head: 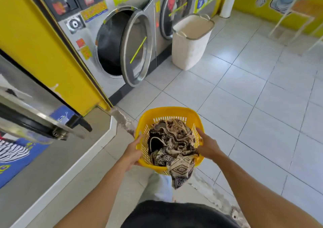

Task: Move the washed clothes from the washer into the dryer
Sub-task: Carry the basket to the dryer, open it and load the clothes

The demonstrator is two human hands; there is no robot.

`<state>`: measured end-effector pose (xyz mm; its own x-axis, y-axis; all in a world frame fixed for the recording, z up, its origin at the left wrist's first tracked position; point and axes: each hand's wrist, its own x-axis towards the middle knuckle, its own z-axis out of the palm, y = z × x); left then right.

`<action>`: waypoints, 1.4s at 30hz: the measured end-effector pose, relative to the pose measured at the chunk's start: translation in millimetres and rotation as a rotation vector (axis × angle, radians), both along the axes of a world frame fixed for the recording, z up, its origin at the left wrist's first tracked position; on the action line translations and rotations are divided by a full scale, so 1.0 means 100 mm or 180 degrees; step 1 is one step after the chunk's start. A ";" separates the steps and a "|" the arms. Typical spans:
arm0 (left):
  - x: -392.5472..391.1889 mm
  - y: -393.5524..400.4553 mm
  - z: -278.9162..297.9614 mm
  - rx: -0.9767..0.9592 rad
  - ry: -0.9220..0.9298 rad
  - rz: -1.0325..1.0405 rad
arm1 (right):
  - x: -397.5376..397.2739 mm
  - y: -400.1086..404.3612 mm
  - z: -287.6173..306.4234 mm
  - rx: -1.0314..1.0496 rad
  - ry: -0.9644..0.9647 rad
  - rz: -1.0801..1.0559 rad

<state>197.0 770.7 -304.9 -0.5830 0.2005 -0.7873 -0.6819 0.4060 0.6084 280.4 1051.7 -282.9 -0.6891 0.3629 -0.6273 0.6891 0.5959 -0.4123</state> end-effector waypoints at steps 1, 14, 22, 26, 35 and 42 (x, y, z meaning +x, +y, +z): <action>-0.11 0.07 -0.03 -0.0048 0.0021 -0.0013 | -0.12 0.07 -0.02 0.0009 -0.0010 -0.0002; -1.55 0.18 -0.34 -0.0290 -0.0188 0.0840 | -2.49 0.35 -0.35 -0.0034 -0.0304 0.1109; -2.15 -0.08 -0.49 -0.0530 -0.0186 0.1731 | -3.91 -0.02 -0.66 -0.0134 -0.0293 0.2118; -2.26 -0.10 -0.91 -0.0506 -0.0230 0.2470 | -4.56 -0.30 -1.15 -0.0229 -0.0410 0.2619; -2.27 0.35 -1.80 -0.0831 -0.0620 0.3828 | -5.67 -0.79 -2.08 -0.0307 -0.0491 0.4101; -2.37 0.53 -2.43 -0.0864 -0.1117 0.4130 | -5.97 -1.00 -2.89 -0.0252 -0.0940 0.4493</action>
<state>-40.5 824.0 -548.1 0.0041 -0.5142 -0.8577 -0.7607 -0.5584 0.3311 -317.0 951.7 -572.0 -0.2805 -0.5402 -0.7934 -0.3801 0.8215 -0.4249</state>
